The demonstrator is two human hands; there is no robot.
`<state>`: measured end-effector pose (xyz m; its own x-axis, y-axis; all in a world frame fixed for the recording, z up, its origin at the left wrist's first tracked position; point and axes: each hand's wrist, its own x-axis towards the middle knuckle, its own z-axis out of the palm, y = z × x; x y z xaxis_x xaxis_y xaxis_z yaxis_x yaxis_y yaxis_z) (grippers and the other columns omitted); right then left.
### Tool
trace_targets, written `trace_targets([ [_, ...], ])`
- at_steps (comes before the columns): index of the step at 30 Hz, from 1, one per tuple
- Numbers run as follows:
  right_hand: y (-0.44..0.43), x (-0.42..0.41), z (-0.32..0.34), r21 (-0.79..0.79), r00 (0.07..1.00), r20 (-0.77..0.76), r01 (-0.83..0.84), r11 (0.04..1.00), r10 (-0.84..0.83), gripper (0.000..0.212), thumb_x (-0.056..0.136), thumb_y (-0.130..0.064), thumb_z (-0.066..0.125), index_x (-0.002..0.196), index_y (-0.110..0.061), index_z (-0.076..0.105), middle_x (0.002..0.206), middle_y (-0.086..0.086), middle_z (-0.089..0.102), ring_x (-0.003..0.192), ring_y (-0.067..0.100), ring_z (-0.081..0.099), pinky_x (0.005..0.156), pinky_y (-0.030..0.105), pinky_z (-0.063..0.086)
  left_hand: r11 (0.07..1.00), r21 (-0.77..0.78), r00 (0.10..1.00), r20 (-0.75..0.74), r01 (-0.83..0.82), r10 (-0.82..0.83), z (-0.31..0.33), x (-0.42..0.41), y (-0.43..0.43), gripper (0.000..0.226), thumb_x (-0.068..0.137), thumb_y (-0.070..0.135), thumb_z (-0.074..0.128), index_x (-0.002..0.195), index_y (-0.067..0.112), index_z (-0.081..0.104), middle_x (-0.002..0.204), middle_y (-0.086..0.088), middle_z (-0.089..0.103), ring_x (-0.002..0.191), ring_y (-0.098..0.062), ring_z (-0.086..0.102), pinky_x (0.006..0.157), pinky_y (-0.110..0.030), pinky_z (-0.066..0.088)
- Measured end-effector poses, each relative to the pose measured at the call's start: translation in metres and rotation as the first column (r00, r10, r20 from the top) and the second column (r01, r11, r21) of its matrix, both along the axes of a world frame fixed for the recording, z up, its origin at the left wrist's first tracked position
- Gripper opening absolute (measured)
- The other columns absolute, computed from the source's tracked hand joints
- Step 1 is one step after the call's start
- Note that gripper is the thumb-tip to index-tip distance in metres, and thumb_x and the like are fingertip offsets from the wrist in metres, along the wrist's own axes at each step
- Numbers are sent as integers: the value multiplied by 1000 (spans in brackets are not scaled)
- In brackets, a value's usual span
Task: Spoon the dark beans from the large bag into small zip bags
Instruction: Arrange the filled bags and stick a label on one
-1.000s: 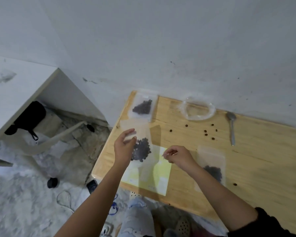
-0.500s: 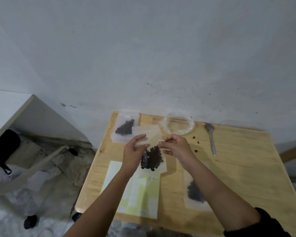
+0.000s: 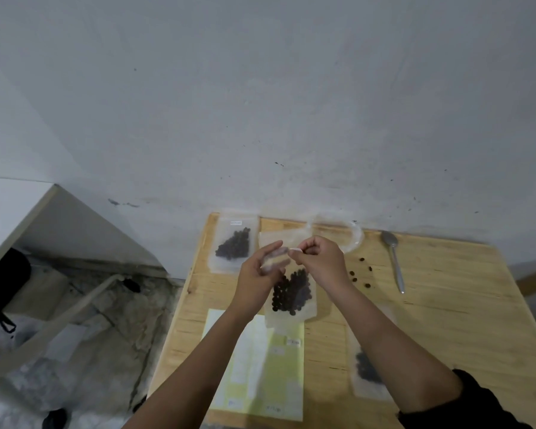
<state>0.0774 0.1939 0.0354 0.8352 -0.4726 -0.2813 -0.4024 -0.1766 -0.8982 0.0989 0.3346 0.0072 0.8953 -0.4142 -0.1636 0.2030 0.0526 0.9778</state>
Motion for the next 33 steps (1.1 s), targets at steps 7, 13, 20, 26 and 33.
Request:
trace_targets([
  [7,8,13,-3,-56,999,24,28,998,-27,14,75,-18,76,72,-14,63,74,6,68,67,14,62,58,17,46,1000,-4,1000,-9,11,-11,-2,15,2,49,85,-15,53,122,18,55,119,3,63,104,-11,65,83,-26,54],
  [13,15,22,-6,-57,995,34,98,994,-96,16,73,-21,78,72,-12,64,73,7,69,66,14,63,59,19,47,999,-22,999,-25,33,-34,-3,23,4,52,84,-19,50,122,17,55,122,2,61,106,-11,64,79,-24,54],
  [20,15,31,-2,-208,995,-15,94,974,-99,26,65,-31,82,69,-15,62,69,-1,64,66,15,63,62,30,51,998,-1,996,-49,68,-68,-3,34,10,55,82,-21,50,124,14,54,120,4,62,104,-11,65,77,-24,54],
  [26,7,35,-10,-139,996,-39,77,987,-83,48,55,-42,87,73,-15,52,82,0,57,75,14,54,60,23,39,999,-5,998,-53,44,-45,0,40,18,53,80,-22,53,118,15,59,108,7,68,95,-4,67,75,-20,53],
  [33,10,42,-9,33,993,111,45,998,-49,12,74,-23,78,75,-24,67,103,0,65,92,13,62,73,18,45,998,-52,993,-113,-34,28,1,55,22,52,79,-20,53,118,13,61,108,-2,68,100,-19,67,77,-25,53],
])
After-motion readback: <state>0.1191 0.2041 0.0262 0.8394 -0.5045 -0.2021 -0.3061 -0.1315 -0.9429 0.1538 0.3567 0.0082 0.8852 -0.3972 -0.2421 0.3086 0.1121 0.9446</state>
